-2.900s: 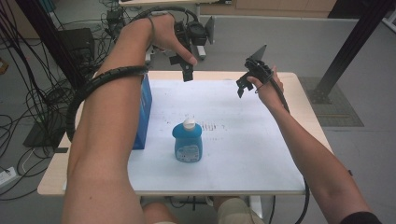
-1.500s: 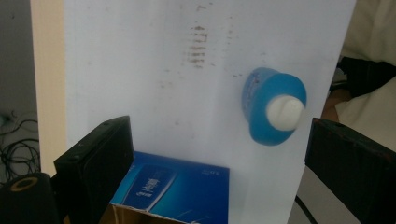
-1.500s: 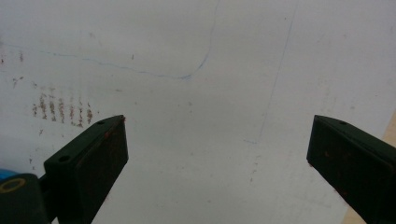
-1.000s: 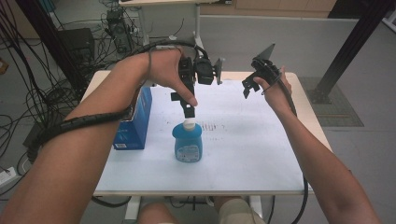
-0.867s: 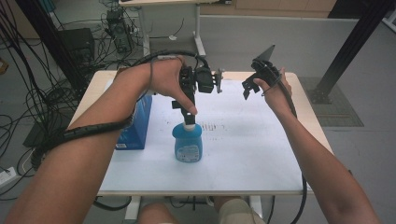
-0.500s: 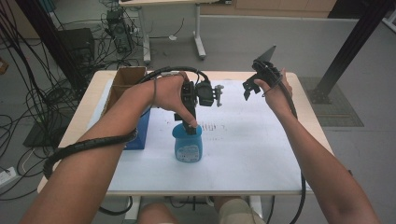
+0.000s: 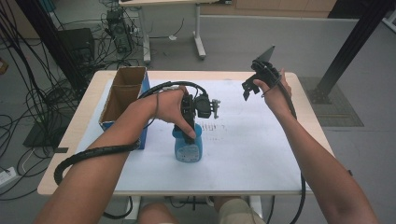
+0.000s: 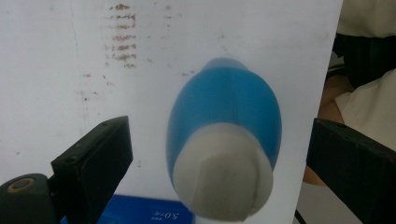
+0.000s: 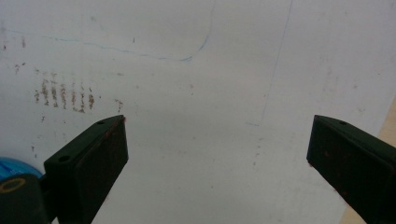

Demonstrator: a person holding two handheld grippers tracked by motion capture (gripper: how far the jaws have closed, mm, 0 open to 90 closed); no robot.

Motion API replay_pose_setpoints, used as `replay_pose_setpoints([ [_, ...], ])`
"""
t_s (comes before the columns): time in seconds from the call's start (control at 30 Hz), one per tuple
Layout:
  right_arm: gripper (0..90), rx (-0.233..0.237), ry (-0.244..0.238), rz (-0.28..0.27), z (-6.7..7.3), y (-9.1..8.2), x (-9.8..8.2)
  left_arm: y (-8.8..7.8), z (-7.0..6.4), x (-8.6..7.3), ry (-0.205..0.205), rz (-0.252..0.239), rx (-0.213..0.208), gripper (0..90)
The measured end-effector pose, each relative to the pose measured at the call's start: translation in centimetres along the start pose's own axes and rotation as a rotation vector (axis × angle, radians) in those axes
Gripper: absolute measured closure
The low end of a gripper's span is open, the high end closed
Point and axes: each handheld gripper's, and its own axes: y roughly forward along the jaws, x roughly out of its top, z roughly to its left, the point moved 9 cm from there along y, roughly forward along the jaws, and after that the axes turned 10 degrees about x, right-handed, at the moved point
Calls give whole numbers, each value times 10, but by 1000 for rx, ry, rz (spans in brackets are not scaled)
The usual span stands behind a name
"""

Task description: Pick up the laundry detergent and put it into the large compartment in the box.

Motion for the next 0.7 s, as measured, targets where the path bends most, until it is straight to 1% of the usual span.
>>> replay_pose_setpoints([
  [0.17,51,-1,-2,2,0,0,0,7,-2,0,-2,2,-1,74],
  [0.23,51,-1,-1,1,1,1,0,12,-3,0,4,6,-3,74],
  [0.27,51,-1,-1,1,1,1,0,12,-3,0,4,6,-3,74],
  [0.33,51,0,-1,2,1,2,-1,17,-5,0,8,10,4,74],
  [0.57,51,3,2,5,0,3,-1,21,-6,0,6,13,4,74],
  [0.7,51,4,4,6,-1,3,-1,23,-6,1,3,12,-4,74],
])
